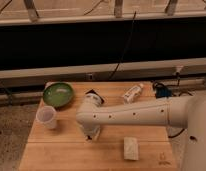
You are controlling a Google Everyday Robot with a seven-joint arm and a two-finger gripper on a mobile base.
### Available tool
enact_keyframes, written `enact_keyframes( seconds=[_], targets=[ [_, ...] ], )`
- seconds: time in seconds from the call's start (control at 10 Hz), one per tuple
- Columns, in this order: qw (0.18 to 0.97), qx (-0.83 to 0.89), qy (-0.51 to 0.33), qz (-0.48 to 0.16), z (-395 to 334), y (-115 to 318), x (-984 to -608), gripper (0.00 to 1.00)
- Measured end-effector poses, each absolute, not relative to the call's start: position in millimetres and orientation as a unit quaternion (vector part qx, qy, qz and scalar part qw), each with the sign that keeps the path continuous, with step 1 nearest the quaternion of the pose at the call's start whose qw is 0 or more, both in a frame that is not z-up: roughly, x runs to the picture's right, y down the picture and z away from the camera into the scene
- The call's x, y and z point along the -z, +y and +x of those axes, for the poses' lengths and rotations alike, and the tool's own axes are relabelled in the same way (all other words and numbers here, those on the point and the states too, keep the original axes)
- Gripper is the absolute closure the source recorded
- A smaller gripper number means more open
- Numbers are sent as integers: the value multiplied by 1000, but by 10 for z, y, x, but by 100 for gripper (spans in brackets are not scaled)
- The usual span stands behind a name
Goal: Place the pepper on the white sponge
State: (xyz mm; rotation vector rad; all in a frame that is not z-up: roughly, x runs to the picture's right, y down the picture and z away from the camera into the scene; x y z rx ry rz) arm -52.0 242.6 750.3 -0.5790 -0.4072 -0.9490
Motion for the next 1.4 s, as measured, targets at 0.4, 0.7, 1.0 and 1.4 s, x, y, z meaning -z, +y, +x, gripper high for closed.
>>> enact_keyframes(
  seconds=[0.4, 0.7, 1.0, 1.4],
  targets=[
    [844, 423, -188, -270, -131, 2363, -7482, 100],
    [851, 411, -187, -269, 24, 2367, -7457, 100],
    [860, 390, -186, -270, 376, 2390, -7435, 100],
    [868, 369, -190, -271, 677, 2505, -7380, 100]
  ],
)
